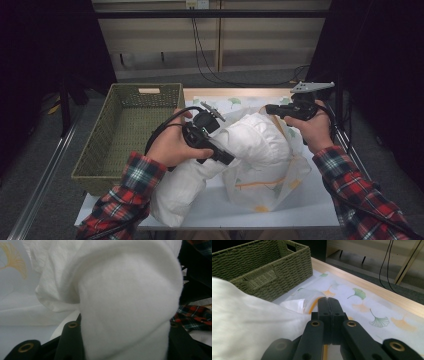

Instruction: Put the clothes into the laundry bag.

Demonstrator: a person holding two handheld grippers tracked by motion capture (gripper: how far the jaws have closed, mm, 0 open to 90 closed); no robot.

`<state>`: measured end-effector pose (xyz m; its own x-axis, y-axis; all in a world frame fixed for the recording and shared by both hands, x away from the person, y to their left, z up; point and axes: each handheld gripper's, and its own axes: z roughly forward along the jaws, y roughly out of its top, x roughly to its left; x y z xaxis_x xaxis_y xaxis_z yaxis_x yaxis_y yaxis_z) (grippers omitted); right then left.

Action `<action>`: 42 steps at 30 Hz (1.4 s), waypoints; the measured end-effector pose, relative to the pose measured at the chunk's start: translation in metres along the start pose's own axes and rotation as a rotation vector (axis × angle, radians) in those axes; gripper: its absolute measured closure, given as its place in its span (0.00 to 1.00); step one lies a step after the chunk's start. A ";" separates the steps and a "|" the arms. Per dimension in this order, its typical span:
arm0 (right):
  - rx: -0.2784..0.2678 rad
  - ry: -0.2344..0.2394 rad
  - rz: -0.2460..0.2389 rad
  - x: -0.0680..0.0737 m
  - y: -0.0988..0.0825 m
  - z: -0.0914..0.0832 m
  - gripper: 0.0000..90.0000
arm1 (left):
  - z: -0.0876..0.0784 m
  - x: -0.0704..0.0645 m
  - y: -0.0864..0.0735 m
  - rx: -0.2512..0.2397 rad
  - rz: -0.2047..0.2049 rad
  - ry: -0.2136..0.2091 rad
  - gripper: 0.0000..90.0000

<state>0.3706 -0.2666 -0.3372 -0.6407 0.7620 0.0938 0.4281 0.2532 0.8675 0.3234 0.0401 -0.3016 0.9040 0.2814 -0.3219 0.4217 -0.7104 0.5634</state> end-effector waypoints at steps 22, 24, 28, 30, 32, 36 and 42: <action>-0.016 0.019 -0.029 0.010 0.008 -0.001 1.00 | 0.016 -0.001 0.000 0.004 -0.038 0.011 0.61; -0.024 0.019 -0.024 0.010 0.009 -0.004 1.00 | 0.015 0.003 0.000 0.000 -0.064 0.049 0.61; -0.033 0.017 -0.022 0.009 0.011 -0.008 1.00 | 0.014 0.005 0.002 -0.020 -0.107 0.092 0.61; -0.040 0.011 -0.020 0.008 0.012 -0.010 1.00 | 0.014 0.007 0.003 -0.026 -0.118 0.124 0.62; -0.044 0.010 -0.023 0.008 0.013 -0.013 1.00 | 0.014 0.008 0.004 -0.020 -0.121 0.120 0.62; -0.039 0.012 -0.020 0.008 0.013 -0.012 1.00 | 0.018 0.002 0.005 -0.022 -0.102 0.066 0.61; -0.029 0.019 -0.017 0.011 0.010 -0.005 1.00 | 0.024 -0.008 0.008 -0.004 -0.063 0.009 0.61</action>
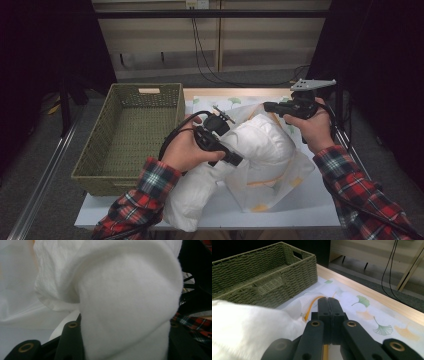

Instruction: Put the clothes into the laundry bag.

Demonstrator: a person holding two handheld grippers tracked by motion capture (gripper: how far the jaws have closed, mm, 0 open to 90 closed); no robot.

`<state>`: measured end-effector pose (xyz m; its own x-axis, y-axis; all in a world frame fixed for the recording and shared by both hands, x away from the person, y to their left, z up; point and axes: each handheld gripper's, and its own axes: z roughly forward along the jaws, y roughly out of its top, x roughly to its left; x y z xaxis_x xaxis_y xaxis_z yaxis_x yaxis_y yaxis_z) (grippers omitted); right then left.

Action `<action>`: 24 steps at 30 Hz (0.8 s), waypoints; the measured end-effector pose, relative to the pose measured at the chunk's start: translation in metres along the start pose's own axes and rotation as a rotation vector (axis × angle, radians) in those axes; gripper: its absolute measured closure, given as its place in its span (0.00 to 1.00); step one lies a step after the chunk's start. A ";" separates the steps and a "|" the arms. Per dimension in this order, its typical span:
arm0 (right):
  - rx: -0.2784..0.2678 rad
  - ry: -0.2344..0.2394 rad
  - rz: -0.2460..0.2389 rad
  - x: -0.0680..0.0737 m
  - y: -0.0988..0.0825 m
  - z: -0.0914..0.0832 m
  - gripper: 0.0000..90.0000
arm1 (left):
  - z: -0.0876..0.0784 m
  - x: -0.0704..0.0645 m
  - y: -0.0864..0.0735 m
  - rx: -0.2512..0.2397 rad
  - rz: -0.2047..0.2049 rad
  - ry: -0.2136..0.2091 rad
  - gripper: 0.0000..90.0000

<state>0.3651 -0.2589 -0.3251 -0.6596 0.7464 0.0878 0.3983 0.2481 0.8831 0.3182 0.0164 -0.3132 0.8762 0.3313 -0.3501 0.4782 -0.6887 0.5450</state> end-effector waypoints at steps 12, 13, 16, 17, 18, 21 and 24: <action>0.005 0.021 -0.006 0.006 -0.001 0.006 1.00 | 0.018 -0.002 -0.004 0.016 -0.034 -0.014 0.61; 0.004 0.021 -0.004 0.006 -0.001 0.006 1.00 | 0.019 -0.001 -0.005 0.022 -0.040 0.005 0.61; 0.001 0.022 -0.005 0.005 0.000 0.004 1.00 | 0.021 0.002 -0.006 0.024 -0.074 0.037 0.61; -0.003 0.018 -0.003 0.005 0.000 0.004 1.00 | 0.021 0.005 -0.006 0.028 -0.087 0.047 0.61; -0.006 0.017 -0.003 0.005 0.001 0.002 1.00 | 0.022 0.007 -0.007 0.018 -0.099 0.060 0.61; -0.007 0.020 -0.005 0.005 0.002 0.000 1.00 | 0.021 0.010 -0.008 0.010 -0.134 0.110 0.61; -0.013 0.014 -0.008 0.004 0.003 -0.003 1.00 | 0.020 0.014 -0.009 0.002 -0.161 0.138 0.62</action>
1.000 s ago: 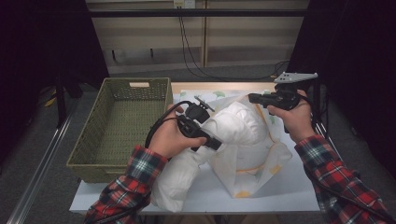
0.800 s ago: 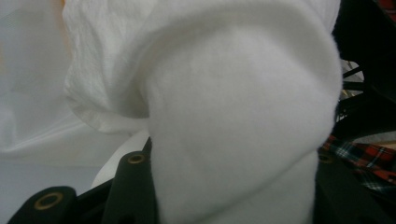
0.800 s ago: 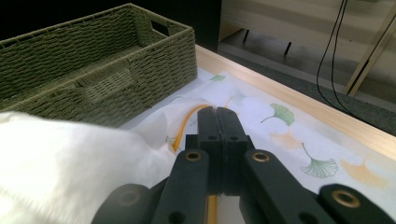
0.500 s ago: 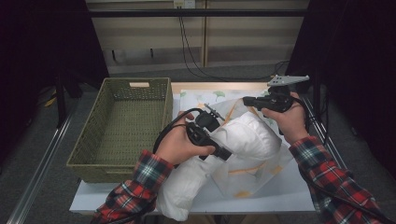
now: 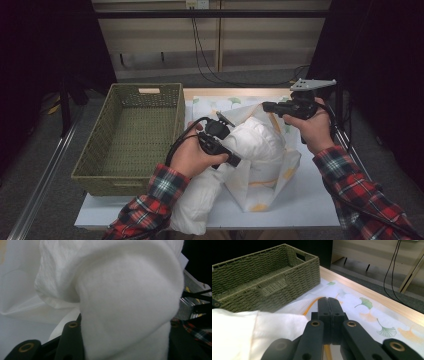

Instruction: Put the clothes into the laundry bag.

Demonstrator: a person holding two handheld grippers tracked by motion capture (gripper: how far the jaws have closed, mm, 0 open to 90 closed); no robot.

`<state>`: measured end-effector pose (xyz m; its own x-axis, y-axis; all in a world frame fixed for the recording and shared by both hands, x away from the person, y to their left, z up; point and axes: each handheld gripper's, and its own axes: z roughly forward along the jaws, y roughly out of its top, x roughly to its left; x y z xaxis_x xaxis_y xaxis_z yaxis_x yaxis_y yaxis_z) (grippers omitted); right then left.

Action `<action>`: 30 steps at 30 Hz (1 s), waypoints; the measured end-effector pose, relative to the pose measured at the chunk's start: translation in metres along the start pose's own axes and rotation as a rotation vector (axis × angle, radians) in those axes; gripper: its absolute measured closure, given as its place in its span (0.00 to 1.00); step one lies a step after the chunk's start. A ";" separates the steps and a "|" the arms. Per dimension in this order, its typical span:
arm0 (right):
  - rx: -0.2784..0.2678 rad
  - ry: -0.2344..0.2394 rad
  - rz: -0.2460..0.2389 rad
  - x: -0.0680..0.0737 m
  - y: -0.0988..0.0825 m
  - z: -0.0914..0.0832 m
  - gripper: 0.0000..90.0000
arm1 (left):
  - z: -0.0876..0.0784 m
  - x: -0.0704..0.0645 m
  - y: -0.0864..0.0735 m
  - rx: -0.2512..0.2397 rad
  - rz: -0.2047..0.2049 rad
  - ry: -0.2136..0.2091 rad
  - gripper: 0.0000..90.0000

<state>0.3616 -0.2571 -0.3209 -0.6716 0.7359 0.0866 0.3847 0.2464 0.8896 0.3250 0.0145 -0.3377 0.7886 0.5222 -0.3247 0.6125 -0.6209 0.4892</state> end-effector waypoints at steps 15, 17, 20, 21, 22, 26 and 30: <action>-0.020 0.007 0.006 0.000 0.005 -0.004 1.00 | -0.002 0.013 0.003 -0.041 -0.104 0.082 0.62; -0.018 0.006 0.006 0.001 0.005 -0.003 1.00 | 0.003 0.010 0.004 -0.032 -0.098 0.059 0.62; -0.019 0.014 0.006 0.004 0.005 -0.001 1.00 | 0.010 0.005 0.005 -0.041 -0.094 0.013 0.62; -0.012 0.017 0.002 0.005 0.006 0.000 1.00 | 0.012 0.003 0.005 -0.046 -0.094 0.005 0.62; -0.013 0.021 0.000 0.006 0.006 0.002 1.00 | 0.013 0.002 0.006 -0.049 -0.089 -0.002 0.62; -0.007 0.031 -0.007 0.010 0.005 0.006 1.00 | 0.019 -0.001 0.008 -0.080 -0.107 -0.026 0.62; -0.005 0.037 -0.006 0.012 0.004 0.008 1.00 | 0.026 -0.002 0.010 -0.102 -0.115 -0.007 0.62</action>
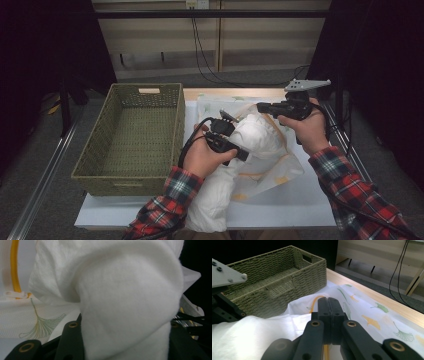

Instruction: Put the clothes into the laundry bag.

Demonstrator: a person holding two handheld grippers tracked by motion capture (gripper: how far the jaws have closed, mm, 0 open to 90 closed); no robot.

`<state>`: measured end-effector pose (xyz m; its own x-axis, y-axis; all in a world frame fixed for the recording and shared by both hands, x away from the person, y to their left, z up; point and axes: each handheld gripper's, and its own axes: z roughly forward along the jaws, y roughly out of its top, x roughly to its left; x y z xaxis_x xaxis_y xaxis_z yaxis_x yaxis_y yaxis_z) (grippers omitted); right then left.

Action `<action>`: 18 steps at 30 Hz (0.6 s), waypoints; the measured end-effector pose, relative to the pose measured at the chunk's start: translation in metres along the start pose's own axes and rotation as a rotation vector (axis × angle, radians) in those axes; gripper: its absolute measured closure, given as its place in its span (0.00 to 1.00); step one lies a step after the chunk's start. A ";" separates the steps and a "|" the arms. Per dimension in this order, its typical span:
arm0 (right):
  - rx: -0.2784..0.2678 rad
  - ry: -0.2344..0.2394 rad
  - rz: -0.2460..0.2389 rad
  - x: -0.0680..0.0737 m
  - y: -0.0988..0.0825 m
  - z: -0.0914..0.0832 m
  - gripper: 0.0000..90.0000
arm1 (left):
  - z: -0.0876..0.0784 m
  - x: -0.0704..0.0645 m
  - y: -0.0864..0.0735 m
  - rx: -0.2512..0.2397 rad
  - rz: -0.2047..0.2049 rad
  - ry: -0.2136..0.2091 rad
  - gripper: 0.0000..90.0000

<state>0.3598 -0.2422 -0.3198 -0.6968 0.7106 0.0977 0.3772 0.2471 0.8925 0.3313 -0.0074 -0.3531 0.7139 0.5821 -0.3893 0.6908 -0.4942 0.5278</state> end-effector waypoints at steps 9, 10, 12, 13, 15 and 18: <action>-0.003 0.004 -0.005 0.002 0.001 0.000 1.00 | 0.011 0.002 0.005 -0.017 -0.031 0.055 0.61; -0.002 0.005 -0.005 0.002 0.001 -0.001 1.00 | 0.013 0.002 0.005 -0.019 -0.032 0.062 0.61; -0.006 0.010 -0.004 0.003 0.002 0.000 1.00 | 0.016 0.004 0.006 -0.015 -0.034 0.074 0.61; -0.007 0.011 -0.004 0.003 0.002 0.000 1.00 | 0.018 0.005 0.005 -0.012 -0.036 0.077 0.61; -0.007 0.013 -0.005 0.003 0.002 0.000 1.00 | 0.021 0.008 0.005 -0.013 -0.044 0.091 0.61; -0.007 0.014 -0.002 0.003 0.002 0.000 1.00 | 0.024 0.013 0.004 -0.029 -0.061 0.106 0.61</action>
<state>0.3582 -0.2402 -0.3179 -0.7062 0.7007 0.1017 0.3714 0.2443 0.8958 0.3467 -0.0170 -0.3737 0.6532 0.6762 -0.3405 0.7281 -0.4377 0.5276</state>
